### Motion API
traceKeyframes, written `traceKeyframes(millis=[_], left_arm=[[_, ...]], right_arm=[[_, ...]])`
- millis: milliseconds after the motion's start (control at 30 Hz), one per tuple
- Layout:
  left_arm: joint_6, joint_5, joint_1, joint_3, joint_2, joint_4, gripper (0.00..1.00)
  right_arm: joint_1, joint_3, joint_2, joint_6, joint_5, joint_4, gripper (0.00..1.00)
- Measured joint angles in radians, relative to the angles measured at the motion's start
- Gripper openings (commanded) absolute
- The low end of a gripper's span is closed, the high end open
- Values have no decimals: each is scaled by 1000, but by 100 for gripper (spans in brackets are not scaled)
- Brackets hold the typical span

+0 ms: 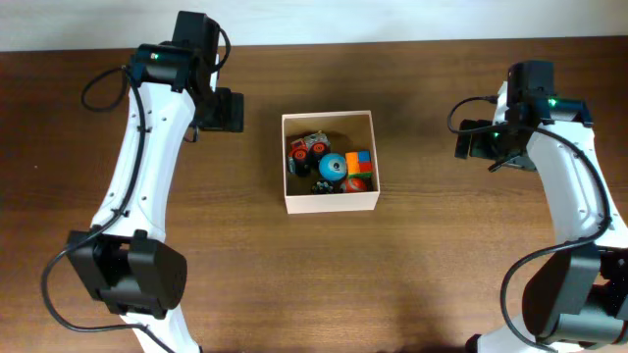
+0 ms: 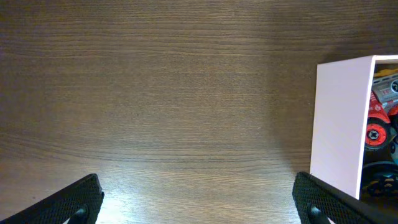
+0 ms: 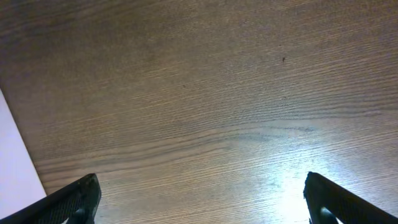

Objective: Pack container

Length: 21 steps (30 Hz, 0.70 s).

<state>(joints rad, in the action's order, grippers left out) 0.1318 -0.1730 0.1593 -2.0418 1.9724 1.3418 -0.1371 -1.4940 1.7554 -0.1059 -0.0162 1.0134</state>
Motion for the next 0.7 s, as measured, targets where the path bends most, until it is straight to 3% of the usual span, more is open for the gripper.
traceKeyframes(millis=[700], left_arm=[[0, 0, 0, 0, 0, 0, 99]], right_arm=[[0, 0, 0, 1, -14, -1, 99]])
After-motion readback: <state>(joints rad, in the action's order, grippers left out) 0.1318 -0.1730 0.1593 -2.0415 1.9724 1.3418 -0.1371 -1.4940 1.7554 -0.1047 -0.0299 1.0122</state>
